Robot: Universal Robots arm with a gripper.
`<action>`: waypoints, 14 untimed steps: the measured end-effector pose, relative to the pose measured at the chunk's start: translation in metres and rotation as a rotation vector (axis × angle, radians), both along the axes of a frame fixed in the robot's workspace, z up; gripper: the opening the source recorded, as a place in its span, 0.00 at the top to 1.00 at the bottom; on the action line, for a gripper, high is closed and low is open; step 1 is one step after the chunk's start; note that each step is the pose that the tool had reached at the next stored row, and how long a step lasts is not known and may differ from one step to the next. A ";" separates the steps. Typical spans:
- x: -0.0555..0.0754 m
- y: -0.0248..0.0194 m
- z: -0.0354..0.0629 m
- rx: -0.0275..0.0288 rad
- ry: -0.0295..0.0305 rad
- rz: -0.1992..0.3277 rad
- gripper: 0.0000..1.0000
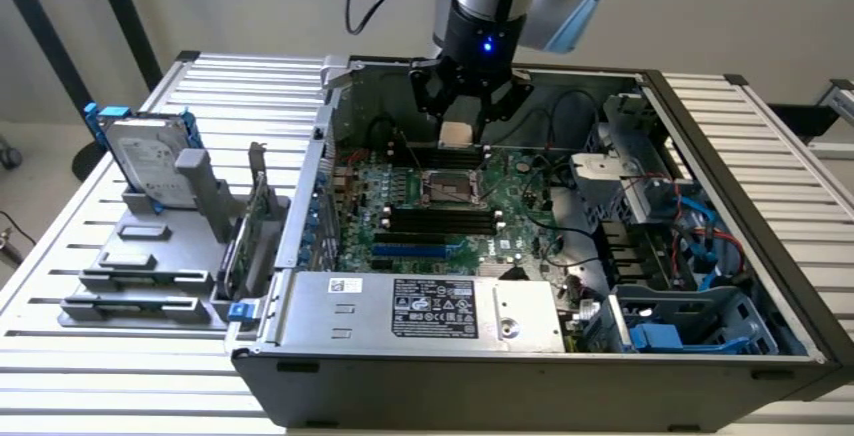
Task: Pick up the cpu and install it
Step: 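Place the cpu into insertion slot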
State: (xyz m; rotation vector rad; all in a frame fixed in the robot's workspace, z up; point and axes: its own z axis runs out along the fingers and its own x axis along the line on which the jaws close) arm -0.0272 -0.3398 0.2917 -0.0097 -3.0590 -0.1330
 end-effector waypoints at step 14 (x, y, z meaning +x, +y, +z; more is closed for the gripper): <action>0.000 0.0000 0.0000 0.0000 0.0000 -0.111 0.46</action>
